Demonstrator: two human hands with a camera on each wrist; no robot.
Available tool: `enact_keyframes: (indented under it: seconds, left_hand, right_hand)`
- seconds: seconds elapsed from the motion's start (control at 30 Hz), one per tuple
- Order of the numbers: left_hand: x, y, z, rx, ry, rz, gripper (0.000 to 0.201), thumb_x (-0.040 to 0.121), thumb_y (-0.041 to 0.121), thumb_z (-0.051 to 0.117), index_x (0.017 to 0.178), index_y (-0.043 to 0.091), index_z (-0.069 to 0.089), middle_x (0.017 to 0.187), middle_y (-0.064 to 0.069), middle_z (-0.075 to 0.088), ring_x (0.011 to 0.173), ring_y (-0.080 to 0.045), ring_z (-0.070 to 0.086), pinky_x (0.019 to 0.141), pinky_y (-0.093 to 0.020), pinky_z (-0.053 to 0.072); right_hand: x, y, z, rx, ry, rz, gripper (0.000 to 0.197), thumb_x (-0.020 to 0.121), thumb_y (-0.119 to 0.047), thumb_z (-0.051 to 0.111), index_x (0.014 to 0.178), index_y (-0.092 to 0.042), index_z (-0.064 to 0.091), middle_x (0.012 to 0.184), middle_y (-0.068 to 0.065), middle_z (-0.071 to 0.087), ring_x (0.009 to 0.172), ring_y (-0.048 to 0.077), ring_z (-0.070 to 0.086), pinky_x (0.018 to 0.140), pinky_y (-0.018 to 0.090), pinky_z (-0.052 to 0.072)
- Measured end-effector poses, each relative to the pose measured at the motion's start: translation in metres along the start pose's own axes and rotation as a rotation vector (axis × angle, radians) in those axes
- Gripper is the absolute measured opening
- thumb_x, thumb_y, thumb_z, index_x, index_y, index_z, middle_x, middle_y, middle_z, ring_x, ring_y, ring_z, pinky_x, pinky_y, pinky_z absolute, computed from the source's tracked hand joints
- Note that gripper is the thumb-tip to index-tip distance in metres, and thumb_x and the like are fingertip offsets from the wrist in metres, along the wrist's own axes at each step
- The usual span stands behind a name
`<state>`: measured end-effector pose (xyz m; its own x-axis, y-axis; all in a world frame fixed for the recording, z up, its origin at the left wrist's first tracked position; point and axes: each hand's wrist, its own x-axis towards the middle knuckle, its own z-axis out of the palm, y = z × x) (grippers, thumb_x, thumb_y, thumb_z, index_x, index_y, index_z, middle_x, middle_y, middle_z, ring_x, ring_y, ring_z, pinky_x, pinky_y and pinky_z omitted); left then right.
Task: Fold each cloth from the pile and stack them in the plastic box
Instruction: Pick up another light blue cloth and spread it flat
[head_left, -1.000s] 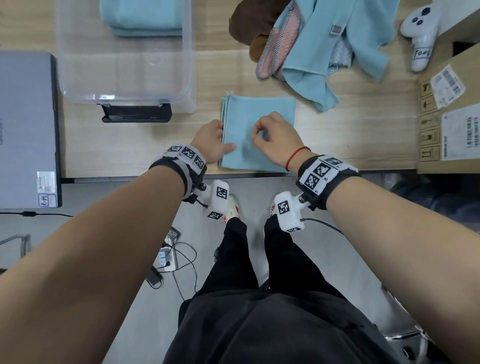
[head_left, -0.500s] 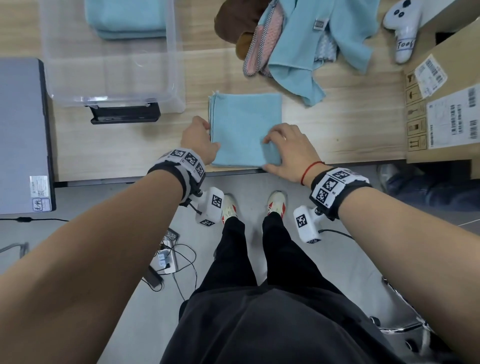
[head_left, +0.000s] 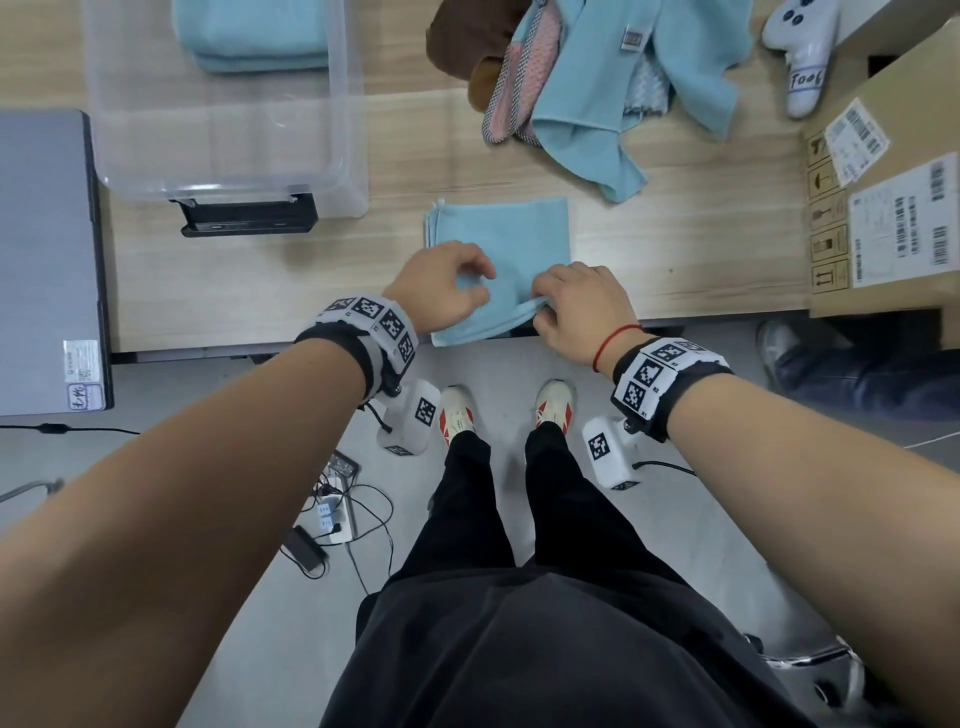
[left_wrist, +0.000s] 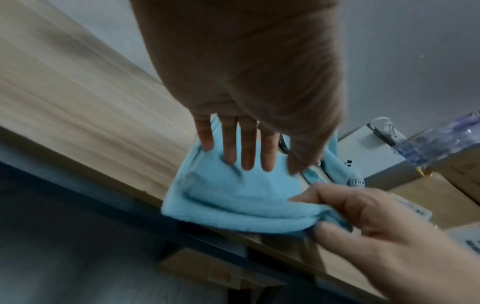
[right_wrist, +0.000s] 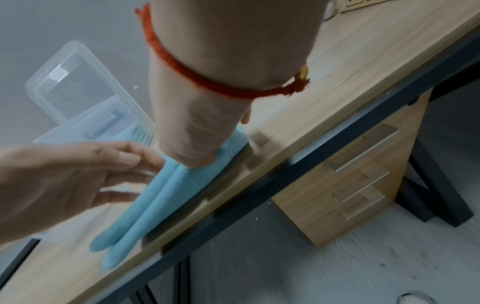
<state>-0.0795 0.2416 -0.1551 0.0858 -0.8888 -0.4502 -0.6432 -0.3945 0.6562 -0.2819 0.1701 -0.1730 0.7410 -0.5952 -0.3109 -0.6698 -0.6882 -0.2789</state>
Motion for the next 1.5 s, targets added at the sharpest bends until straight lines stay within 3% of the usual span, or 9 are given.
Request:
enact_keyframes:
  seconds: [0.1, 0.17, 0.33, 0.53, 0.83, 0.97, 1.13, 1.3, 1.5]
  left_hand:
    - [-0.003, -0.001, 0.001, 0.118, -0.188, -0.047, 0.075, 0.064, 0.068, 0.073, 0.123, 0.025, 0.055, 0.118, 0.013, 0.054, 0.107, -0.006, 0.05, 0.095, -0.023, 0.037]
    - [-0.003, -0.002, -0.003, 0.205, -0.244, -0.034, 0.092, 0.053, 0.072, 0.077, 0.127, 0.026, 0.049, 0.116, 0.013, 0.05, 0.103, -0.008, 0.049, 0.091, -0.026, 0.04]
    - [0.008, -0.008, -0.01, 0.278, -0.174, -0.025, 0.062, 0.07, 0.037, 0.082, 0.122, 0.019, 0.054, 0.101, 0.003, 0.055, 0.095, -0.021, 0.053, 0.076, -0.026, 0.034]
    - [0.018, -0.032, -0.014, -0.03, 0.0, -0.177, 0.03, 0.088, 0.031, 0.067, 0.112, 0.014, 0.066, 0.098, -0.004, 0.066, 0.095, -0.024, 0.061, 0.078, -0.027, 0.043]
    - [0.033, -0.038, -0.016, -0.165, 0.073, -0.334, 0.047, 0.098, 0.042, 0.046, 0.113, 0.001, 0.063, 0.109, -0.017, 0.067, 0.1, -0.032, 0.062, 0.09, -0.046, 0.049]
    - [0.038, -0.038, -0.017, -0.206, 0.104, -0.348, 0.045, 0.098, 0.042, 0.046, 0.107, 0.002, 0.065, 0.106, -0.016, 0.068, 0.098, -0.032, 0.063, 0.089, -0.047, 0.049]
    - [0.043, -0.041, -0.016, -0.208, 0.148, -0.377, 0.043, 0.098, 0.04, 0.047, 0.095, 0.0, 0.063, 0.089, -0.011, 0.063, 0.08, -0.022, 0.055, 0.078, -0.04, 0.047]
    - [0.047, -0.046, -0.015, -0.175, 0.234, -0.412, 0.041, 0.09, 0.046, 0.055, 0.082, 0.007, 0.062, 0.073, -0.007, 0.059, 0.07, -0.024, 0.054, 0.065, -0.035, 0.043]
    - [0.049, -0.043, -0.015, -0.112, 0.356, -0.531, 0.046, 0.079, 0.056, 0.067, 0.094, 0.016, 0.052, 0.085, 0.007, 0.054, 0.076, -0.011, 0.05, 0.068, -0.024, 0.034]
  right_hand:
    - [0.001, 0.004, -0.009, 0.062, -0.018, 0.043, 0.019, 0.084, -0.025, 0.05, 0.099, -0.016, 0.057, 0.086, 0.006, 0.063, 0.085, 0.032, 0.056, 0.073, 0.036, 0.035]
    - [0.002, 0.007, -0.014, 0.142, -0.03, 0.104, 0.021, 0.088, -0.025, 0.05, 0.105, -0.015, 0.055, 0.086, 0.012, 0.064, 0.081, 0.035, 0.057, 0.068, 0.034, 0.033]
    - [0.015, 0.013, -0.021, 0.39, -0.07, 0.25, 0.019, 0.091, -0.025, 0.046, 0.107, -0.019, 0.053, 0.081, 0.01, 0.06, 0.08, 0.033, 0.054, 0.064, 0.034, 0.036]
    - [0.036, 0.023, -0.027, 0.538, -0.073, 0.343, 0.022, 0.094, -0.021, 0.043, 0.113, -0.014, 0.053, 0.087, 0.011, 0.058, 0.085, 0.032, 0.055, 0.068, 0.033, 0.038]
    - [0.052, 0.036, -0.023, 0.638, -0.078, 0.348, 0.036, 0.084, -0.042, 0.069, 0.107, -0.015, 0.059, 0.088, -0.002, 0.061, 0.085, 0.02, 0.057, 0.072, 0.027, 0.04]
    - [0.059, 0.041, -0.021, 0.619, -0.059, 0.41, 0.019, 0.093, -0.037, 0.057, 0.093, -0.018, 0.058, 0.072, -0.001, 0.06, 0.081, 0.028, 0.06, 0.07, 0.031, 0.046]
    - [0.07, 0.034, -0.021, 0.623, -0.065, 0.459, 0.028, 0.091, -0.044, 0.048, 0.094, -0.017, 0.052, 0.083, 0.011, 0.067, 0.075, 0.035, 0.065, 0.072, 0.049, 0.056]
    - [0.077, 0.031, -0.021, 0.52, -0.09, 0.548, 0.025, 0.096, -0.041, 0.046, 0.092, -0.016, 0.048, 0.087, 0.01, 0.062, 0.061, 0.032, 0.067, 0.054, 0.035, 0.053]
    - [0.08, 0.035, -0.017, 0.51, 0.025, 0.547, 0.021, 0.092, -0.028, 0.059, 0.108, -0.018, 0.049, 0.079, -0.008, 0.052, 0.082, 0.023, 0.055, 0.075, 0.033, 0.045]
